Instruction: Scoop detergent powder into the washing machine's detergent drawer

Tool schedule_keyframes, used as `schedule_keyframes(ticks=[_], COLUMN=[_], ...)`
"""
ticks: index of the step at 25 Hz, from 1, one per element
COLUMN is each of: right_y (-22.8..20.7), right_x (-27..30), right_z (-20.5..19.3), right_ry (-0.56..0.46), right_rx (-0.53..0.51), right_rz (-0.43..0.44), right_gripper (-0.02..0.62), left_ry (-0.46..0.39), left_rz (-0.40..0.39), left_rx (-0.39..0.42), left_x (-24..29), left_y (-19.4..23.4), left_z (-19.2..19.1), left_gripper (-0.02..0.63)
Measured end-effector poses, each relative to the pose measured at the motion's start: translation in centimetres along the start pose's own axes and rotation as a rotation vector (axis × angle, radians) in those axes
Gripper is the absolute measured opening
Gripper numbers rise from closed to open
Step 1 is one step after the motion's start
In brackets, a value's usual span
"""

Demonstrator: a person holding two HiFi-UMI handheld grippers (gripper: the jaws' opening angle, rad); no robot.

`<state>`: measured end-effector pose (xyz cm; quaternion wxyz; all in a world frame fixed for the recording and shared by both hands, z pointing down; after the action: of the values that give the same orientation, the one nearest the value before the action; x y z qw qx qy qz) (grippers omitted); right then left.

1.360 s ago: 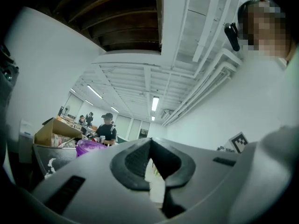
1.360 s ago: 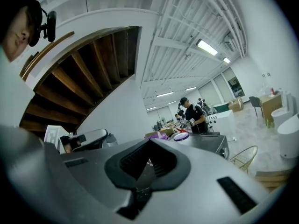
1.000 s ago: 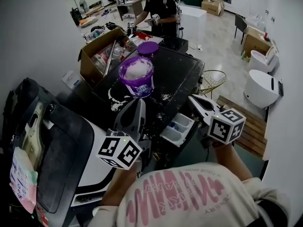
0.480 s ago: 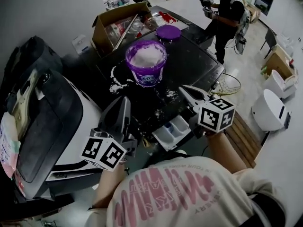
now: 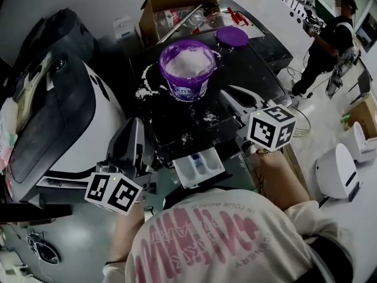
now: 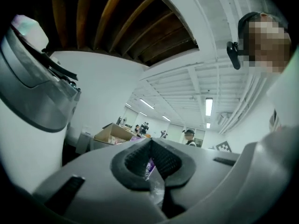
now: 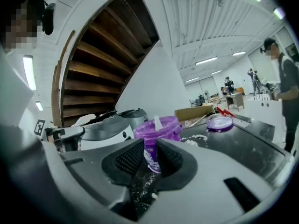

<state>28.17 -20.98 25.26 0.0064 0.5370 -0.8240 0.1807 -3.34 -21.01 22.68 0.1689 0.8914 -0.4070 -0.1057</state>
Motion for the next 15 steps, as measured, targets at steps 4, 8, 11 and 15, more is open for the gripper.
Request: schedule_keyframes(ticks=[4,8,11,15], right_y=[-0.8,-1.0,-1.4,-2.1], right_x=[1.0,1.9,2.7,3.9], right_z=[1.4,2.4,3.5,5.4], right_ry=[0.077,0.164,0.227,0.280], right_rx=[-0.119,-0.291,-0.376,-0.384], right_rz=[0.069,0.134,0.181,0.246], right_gripper=[0.107,0.110,0.117,0.129], left_ry=[-0.021,-0.033,-0.063,-0.086], left_rz=[0.087,0.159,0.199,0.231], left_rx=[0.010,0.020,0.007,0.011], left_x=[-1.4,-2.8,-3.8,-4.6], left_y=[-0.9,-1.7,-2.2,-3.0], left_z=[-0.6,-1.3,-1.7,-1.9], left_gripper=[0.003,0.003,0.003,0.003])
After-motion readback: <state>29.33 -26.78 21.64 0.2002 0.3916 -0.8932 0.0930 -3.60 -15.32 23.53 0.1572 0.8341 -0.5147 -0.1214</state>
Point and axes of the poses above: the fingertips, and each gripper's own axes: x forward along the fingers, y to its left, z out of its top, the point moved 8 cm from there along -x, backward along the fingers, and after that the axes turned 2 degrees about z, right-handed, at the moved point
